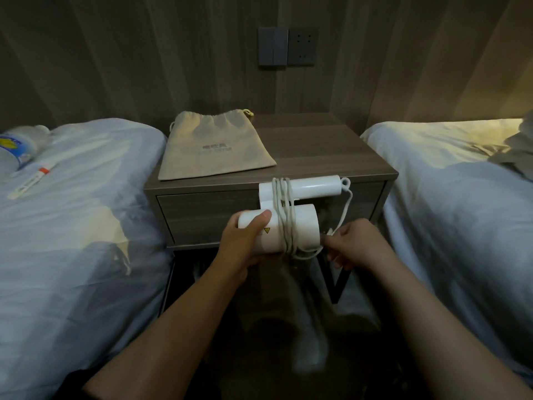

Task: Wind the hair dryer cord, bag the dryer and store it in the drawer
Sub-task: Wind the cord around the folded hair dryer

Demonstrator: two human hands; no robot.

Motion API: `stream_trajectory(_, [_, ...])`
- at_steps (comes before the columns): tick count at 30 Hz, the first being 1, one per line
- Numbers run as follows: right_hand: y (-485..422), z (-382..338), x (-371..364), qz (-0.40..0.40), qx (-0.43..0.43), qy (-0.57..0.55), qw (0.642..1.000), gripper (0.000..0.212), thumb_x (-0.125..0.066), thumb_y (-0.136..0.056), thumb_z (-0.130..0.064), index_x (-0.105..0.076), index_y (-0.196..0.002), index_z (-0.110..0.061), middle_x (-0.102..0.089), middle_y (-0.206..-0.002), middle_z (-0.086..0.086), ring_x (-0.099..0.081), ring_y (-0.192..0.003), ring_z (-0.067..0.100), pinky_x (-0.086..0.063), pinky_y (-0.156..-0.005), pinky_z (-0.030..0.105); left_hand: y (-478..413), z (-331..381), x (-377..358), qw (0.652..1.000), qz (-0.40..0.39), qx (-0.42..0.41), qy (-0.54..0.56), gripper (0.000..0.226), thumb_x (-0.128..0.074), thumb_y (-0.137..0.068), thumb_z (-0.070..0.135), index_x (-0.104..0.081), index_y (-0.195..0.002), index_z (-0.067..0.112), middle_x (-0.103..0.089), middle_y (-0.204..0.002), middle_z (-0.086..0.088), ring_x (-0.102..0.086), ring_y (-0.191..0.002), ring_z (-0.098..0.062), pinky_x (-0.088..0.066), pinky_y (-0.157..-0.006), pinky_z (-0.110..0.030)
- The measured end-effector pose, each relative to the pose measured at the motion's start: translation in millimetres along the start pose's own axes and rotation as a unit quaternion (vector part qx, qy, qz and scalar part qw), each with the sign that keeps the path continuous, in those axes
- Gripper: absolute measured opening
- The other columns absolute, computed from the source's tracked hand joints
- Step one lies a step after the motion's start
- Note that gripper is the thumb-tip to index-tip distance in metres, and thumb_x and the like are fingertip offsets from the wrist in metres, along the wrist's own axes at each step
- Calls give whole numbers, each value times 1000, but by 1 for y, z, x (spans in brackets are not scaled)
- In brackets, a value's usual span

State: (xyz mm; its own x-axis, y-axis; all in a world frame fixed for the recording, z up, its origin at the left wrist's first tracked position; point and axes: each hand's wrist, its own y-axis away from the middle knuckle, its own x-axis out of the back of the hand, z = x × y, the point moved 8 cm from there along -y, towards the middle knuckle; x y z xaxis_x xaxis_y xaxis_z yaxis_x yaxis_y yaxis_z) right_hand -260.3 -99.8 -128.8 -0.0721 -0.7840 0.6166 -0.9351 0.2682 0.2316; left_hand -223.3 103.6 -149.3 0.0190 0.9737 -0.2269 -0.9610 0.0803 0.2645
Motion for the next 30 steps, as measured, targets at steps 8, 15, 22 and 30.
stream_trajectory(8, [-2, -9, 18, 77, 56, -57, 994, 32, -64, -84, -16, -61, -53, -8, -61, -40, 0, -60, -39, 9, -48, -44, 22, -3, 3, 4, 998, 36, -22, -38, 36, -68, -80, 30, -51, -112, 25, -53, -114, -7, -56, -100, -26, -57, -74, -44])
stream_trajectory(15, [11, -32, 17, 39, 154, 73, 985, 27, -63, -85, -17, -55, -60, -12, -66, -61, 10, -60, -52, 10, -46, -59, 27, -5, 4, 6, 998, 41, -30, -40, 38, -68, -80, 30, -49, -112, 26, -50, -100, 3, -54, -94, -21, -57, -74, -43])
stream_trajectory(22, [21, -50, 11, 54, 251, 132, 957, 23, -66, -82, -17, -56, -63, -10, -49, -62, -2, -46, -60, 12, -36, -61, 28, -5, 4, -1, 993, 23, -44, -104, 39, -70, -78, 33, -48, -110, 28, -49, -99, 6, -54, -101, -24, -54, -85, -54])
stream_trajectory(30, [27, -58, 13, 126, 300, 88, 941, 25, -80, -68, -18, -55, -66, -22, -48, -85, -6, -48, -80, 11, -35, -67, 12, -1, 8, -7, 990, -9, -48, -135, 40, -68, -80, 30, -47, -114, 25, -50, -100, 3, -55, -93, -19, -57, -76, -48])
